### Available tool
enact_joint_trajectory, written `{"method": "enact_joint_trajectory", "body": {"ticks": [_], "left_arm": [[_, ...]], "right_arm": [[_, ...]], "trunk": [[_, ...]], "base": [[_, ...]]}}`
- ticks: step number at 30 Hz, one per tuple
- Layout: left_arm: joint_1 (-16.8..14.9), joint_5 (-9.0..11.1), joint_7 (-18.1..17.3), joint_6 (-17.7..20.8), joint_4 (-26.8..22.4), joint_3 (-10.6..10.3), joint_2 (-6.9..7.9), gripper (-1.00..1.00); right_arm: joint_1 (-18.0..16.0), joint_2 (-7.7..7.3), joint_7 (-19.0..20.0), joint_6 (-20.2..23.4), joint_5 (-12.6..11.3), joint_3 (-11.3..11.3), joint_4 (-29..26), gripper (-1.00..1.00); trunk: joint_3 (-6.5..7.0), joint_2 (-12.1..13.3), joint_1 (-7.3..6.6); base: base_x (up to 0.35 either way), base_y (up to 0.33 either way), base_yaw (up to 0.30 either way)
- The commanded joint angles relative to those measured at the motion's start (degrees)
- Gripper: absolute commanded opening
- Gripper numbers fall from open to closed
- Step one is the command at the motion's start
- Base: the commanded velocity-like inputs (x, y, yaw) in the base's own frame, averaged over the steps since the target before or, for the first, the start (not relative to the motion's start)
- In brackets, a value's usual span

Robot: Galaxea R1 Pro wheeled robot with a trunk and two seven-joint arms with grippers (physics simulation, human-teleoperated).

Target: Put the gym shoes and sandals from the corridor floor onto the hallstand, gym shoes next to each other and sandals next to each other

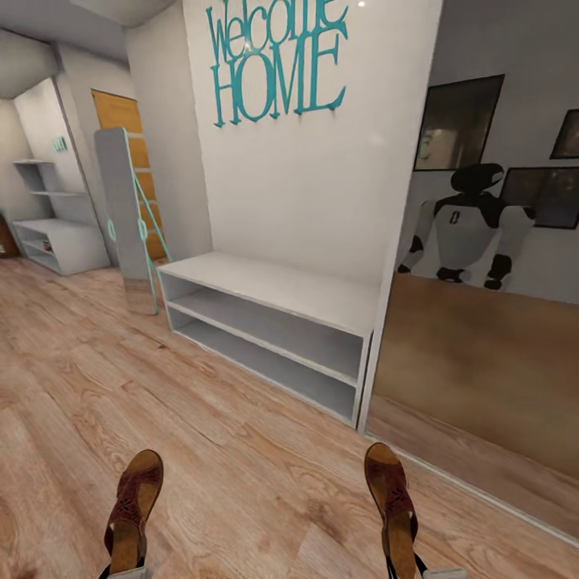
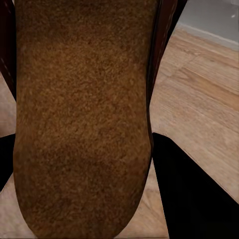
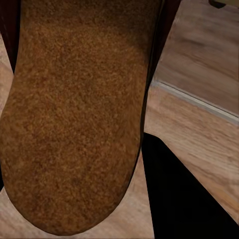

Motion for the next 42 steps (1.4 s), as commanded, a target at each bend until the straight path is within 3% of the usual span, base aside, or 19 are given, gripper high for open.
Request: {"method": "enact_joint_trajectory", "body": {"ticks": [1, 9, 42], "left_arm": [[-0.1, 0.0, -0.6, -0.1, 0.1, 0.4, -0.07, -1.0], [-0.1, 0.0, -0.5, -0.2, 0.1, 0.5, -0.15, -1.0], [0.0, 1.1, -0.5, -0.6, -0.4, 0.6, 0.02, -1.0]], "right_arm": [[0.0, 0.09, 0.4, -0.2, 0.3, -0.5, 0.0, -1.0], [0.0, 0.7, 0.5, -0.2, 0.3, -0.5, 0.0, -1.0], [0.0, 0.68, 0.4, -0.1, 0.3, -0.6, -0.1, -1.0]], "trunk": [[-0.1, 0.0, -0.01], [-0.53, 0.0, -0.01], [-2.45, 0.0, -0.01]], "base": [[0.0, 0.0, 0.264], [0.0, 0.0, 0.241], [0.004, 0.0, 0.227]]}}
